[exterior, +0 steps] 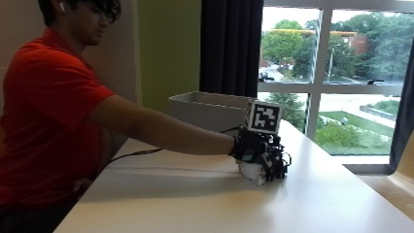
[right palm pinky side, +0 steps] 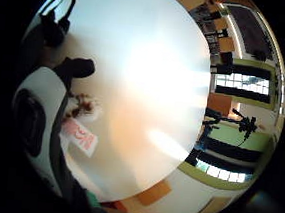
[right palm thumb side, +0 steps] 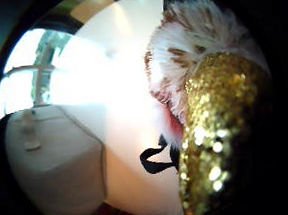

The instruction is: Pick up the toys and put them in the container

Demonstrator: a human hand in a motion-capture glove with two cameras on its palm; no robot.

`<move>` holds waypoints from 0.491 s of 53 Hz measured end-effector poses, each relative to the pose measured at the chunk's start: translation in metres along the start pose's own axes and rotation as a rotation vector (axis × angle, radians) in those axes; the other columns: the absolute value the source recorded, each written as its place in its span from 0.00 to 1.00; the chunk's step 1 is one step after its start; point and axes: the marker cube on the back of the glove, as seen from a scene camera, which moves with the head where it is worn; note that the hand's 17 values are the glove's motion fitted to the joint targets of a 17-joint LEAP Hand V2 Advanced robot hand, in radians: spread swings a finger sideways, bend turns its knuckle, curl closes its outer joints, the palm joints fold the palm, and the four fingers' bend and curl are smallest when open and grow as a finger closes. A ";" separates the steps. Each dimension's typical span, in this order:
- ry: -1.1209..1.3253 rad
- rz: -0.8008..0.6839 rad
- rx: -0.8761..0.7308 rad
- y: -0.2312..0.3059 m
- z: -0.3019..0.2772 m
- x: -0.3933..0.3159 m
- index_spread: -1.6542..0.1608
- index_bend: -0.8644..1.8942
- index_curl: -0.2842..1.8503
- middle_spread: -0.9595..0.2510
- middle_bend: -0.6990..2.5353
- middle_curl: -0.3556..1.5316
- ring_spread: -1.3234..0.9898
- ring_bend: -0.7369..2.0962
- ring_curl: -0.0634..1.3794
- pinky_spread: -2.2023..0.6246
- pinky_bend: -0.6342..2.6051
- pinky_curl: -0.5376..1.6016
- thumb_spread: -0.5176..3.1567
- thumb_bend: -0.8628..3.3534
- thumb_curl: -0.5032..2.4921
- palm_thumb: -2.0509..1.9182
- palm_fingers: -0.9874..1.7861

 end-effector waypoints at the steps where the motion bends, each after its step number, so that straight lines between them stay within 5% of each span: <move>1: 0.002 -0.001 0.001 0.000 0.000 0.000 0.64 0.39 0.24 0.54 0.34 0.37 0.40 0.56 0.33 0.70 0.50 0.41 0.48 0.20 0.30 0.58 0.55; 26: 0.088 -0.030 0.161 0.004 0.002 -0.003 0.66 0.36 0.23 0.44 0.34 0.38 0.36 0.59 0.33 0.63 0.51 0.42 0.45 0.21 0.35 0.64 0.69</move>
